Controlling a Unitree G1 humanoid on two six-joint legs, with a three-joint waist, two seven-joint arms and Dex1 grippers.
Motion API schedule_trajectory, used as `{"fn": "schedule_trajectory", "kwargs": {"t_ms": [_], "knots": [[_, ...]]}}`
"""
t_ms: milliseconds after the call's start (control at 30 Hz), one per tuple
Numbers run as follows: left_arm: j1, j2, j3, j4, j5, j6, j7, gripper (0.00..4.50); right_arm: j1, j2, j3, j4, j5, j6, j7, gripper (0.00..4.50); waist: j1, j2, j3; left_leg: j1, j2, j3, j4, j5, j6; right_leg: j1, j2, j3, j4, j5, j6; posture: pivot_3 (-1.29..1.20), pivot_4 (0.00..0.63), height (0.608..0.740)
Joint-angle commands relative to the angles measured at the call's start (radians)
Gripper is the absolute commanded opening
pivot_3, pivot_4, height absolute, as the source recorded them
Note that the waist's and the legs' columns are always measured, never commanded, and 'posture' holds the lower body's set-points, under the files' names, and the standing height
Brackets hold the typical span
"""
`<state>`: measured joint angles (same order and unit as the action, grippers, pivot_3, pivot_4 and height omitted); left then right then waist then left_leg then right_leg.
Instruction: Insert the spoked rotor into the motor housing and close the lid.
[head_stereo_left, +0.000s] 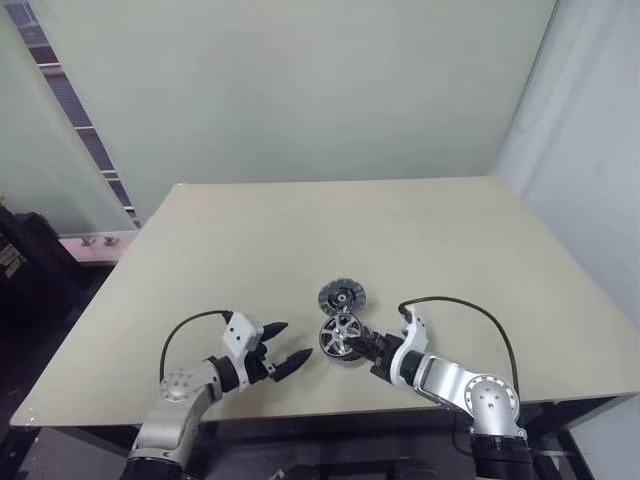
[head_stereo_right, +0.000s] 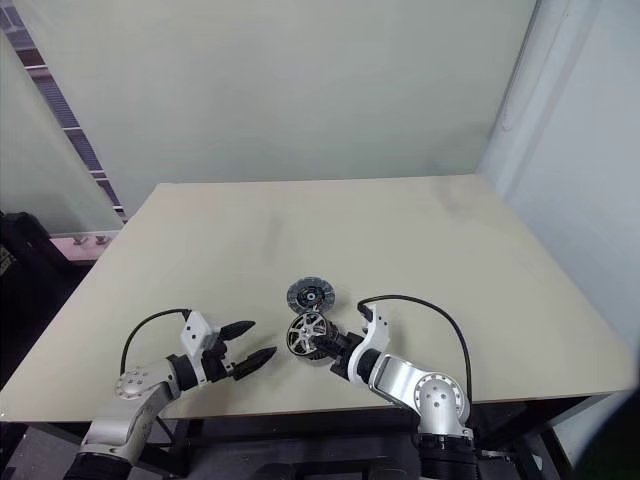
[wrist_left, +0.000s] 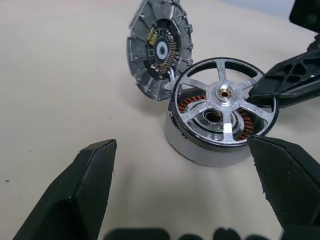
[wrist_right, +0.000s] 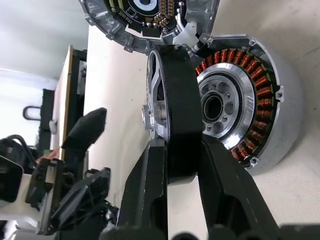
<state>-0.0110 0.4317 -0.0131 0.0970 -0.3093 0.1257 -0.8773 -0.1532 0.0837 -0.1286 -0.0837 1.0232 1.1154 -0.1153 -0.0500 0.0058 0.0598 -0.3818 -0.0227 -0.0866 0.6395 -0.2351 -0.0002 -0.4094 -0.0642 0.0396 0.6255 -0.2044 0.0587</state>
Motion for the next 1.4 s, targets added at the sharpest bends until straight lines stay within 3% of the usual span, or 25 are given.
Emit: {"fn": "schedule_trajectory", "kwargs": {"t_ms": [33,867,1167,1400], "knots": [[-0.020,0.003,0.002,-0.034,-0.001,-0.015,-0.003,4.50,-0.020,0.075,-0.032,-0.009,0.060,-0.007,-0.020,0.50,0.000,0.000,0.000,0.000,0.000,0.000,0.000,0.000,0.000,0.000,0.000,0.000,0.000,0.000,0.000,0.00,0.000,0.740],[-0.014,-0.002,-0.003,-0.037,-0.001,-0.019,0.002,4.50,-0.019,0.045,0.032,-0.004,0.028,-0.044,-0.041,0.50,0.000,0.000,0.000,0.001,0.000,0.000,0.000,0.000,0.000,0.001,0.001,0.000,0.000,0.000,0.000,0.00,0.000,0.740],[-0.016,-0.006,-0.007,-0.033,0.000,-0.020,0.002,4.50,-0.024,0.022,0.011,-0.066,0.054,-0.034,-0.060,3.40,0.000,0.000,0.000,0.002,0.000,0.000,0.000,0.000,0.000,0.001,0.001,0.001,0.001,0.000,0.000,0.00,0.000,0.740],[-0.019,-0.009,-0.010,-0.030,0.000,-0.021,0.002,4.50,-0.028,-0.083,-0.022,-0.174,0.064,0.036,-0.075,3.40,0.000,0.000,0.000,0.001,0.000,0.000,0.001,0.000,0.000,0.002,0.001,0.001,0.001,0.000,0.000,0.00,0.000,0.740]]}}
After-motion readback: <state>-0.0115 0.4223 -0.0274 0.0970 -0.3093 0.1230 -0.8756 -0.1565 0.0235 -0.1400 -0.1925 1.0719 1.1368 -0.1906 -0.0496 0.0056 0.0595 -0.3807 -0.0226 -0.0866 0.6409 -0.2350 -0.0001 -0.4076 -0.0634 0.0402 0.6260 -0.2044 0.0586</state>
